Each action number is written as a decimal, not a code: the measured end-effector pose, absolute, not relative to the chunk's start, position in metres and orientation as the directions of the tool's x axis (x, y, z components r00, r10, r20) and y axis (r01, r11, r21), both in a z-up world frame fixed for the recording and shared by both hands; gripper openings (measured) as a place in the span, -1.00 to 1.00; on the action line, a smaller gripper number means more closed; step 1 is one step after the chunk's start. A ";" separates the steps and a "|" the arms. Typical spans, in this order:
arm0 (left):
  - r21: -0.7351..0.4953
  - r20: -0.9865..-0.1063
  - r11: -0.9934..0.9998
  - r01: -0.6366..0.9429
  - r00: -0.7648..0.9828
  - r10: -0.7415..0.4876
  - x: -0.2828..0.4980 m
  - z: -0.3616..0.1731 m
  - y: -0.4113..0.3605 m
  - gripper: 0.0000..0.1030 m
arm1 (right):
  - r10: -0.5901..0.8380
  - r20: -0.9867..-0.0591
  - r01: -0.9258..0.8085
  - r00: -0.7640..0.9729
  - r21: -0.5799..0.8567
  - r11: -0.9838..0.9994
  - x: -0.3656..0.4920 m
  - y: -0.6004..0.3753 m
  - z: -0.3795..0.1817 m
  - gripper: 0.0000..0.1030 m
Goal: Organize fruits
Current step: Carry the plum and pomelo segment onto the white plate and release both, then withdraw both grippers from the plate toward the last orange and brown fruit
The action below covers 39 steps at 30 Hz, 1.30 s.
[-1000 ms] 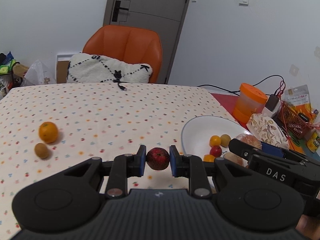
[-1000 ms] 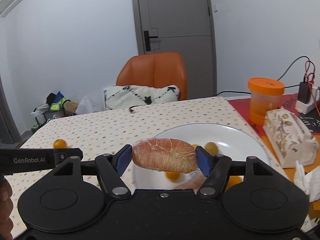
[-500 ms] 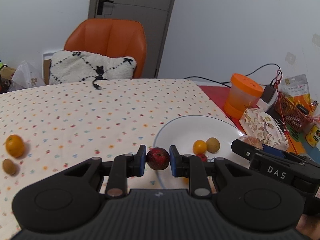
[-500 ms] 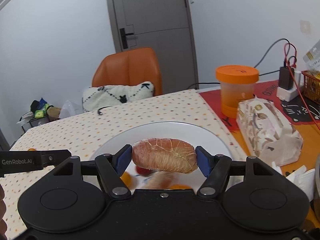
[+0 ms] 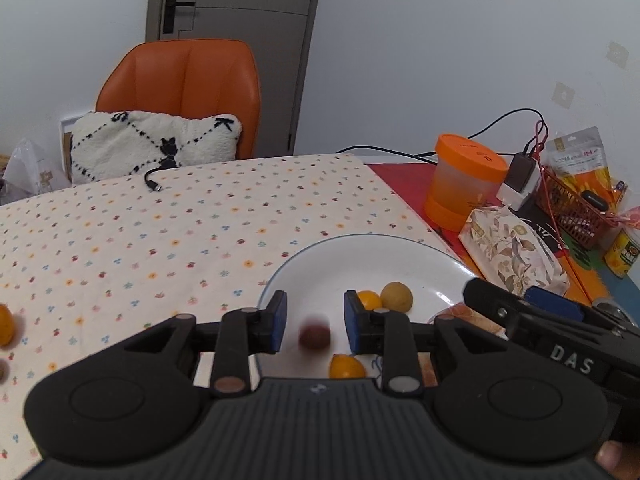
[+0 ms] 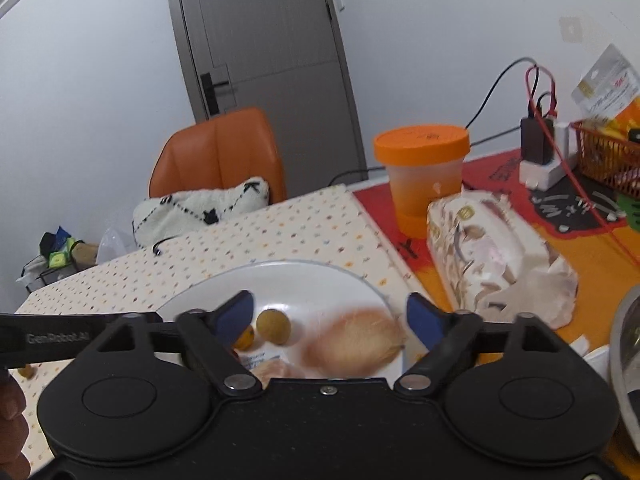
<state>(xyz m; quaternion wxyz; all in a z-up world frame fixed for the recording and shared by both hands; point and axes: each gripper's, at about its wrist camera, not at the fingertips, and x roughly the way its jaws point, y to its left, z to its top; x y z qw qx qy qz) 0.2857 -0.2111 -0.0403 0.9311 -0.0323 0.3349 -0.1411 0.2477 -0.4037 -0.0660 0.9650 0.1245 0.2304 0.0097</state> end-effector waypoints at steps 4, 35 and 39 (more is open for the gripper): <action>-0.154 -0.620 0.963 0.221 0.738 -0.268 0.278 -0.037 -0.201 -0.25 | 0.093 -0.442 0.037 0.892 0.277 0.960 0.242 -0.409 -0.062 0.65; -0.087 -0.658 0.984 0.157 0.733 -0.175 0.198 -0.015 -0.107 0.73 | 0.148 -0.462 0.013 0.875 0.327 0.945 0.166 -0.385 -0.040 0.95; -0.102 -0.649 0.985 0.138 0.741 -0.171 0.187 -0.015 -0.088 0.88 | 0.163 -0.465 0.003 0.870 0.336 0.942 0.155 -0.382 -0.041 1.00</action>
